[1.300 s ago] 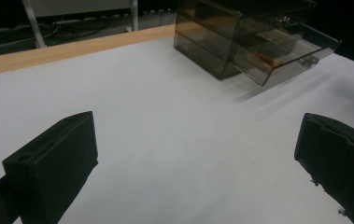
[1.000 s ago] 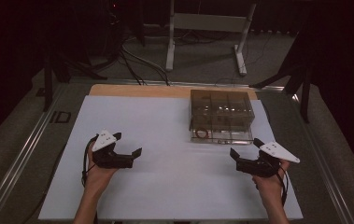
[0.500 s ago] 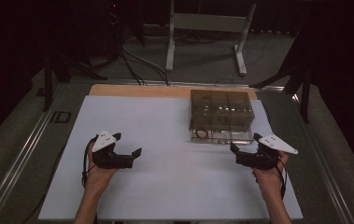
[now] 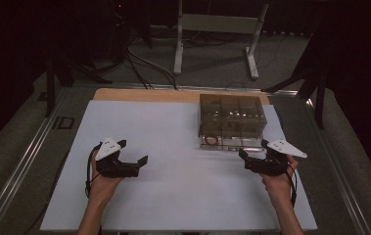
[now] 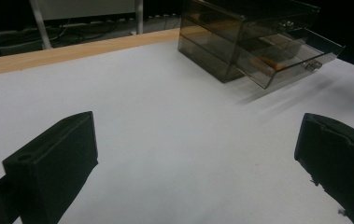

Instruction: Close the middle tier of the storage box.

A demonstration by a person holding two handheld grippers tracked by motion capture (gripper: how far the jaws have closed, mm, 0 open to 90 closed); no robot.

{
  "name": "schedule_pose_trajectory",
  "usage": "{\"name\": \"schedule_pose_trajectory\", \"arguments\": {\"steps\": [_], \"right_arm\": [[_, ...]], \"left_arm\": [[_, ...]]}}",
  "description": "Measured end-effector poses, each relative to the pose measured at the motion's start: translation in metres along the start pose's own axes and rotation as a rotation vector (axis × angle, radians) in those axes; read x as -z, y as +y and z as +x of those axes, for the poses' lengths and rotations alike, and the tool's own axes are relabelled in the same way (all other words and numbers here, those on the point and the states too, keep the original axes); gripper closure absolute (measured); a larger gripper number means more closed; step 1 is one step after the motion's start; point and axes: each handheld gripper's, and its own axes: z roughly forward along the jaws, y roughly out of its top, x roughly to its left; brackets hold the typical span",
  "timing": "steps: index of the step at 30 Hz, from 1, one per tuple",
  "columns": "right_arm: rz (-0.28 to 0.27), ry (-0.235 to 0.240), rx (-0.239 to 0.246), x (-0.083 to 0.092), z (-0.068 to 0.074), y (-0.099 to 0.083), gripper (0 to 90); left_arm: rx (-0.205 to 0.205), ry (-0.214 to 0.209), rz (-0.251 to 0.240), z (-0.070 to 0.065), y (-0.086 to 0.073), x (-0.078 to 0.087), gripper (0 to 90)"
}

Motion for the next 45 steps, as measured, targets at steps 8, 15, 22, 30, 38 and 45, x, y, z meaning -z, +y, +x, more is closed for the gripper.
{"name": "schedule_pose_trajectory", "arguments": {"steps": [8,15,22,30,38,45], "right_arm": [[0.018,-0.038,0.012,-0.007,0.003,-0.004,52.1],[0.026,-0.047,-0.005,-0.011,0.002,-0.009,90.0],[0.062,-0.069,-0.01,-0.019,0.001,-0.018,90.0],[0.072,-0.081,-0.02,-0.026,0.003,-0.022,90.0],[0.082,-0.089,-0.018,-0.032,0.005,-0.025,90.0],[0.092,-0.094,-0.014,-0.037,0.007,-0.027,90.0]], "left_arm": [[0.006,0.001,-0.005,0.001,0.0,0.001,0.9],[0.006,0.003,-0.004,0.0,-0.001,0.001,0.9],[0.009,0.007,-0.009,0.001,-0.001,0.004,0.9],[0.011,0.011,-0.009,0.002,-0.002,0.006,0.9],[0.011,0.01,-0.008,0.002,-0.002,0.005,0.9],[0.01,0.011,-0.006,0.002,-0.002,0.005,0.9]]}}
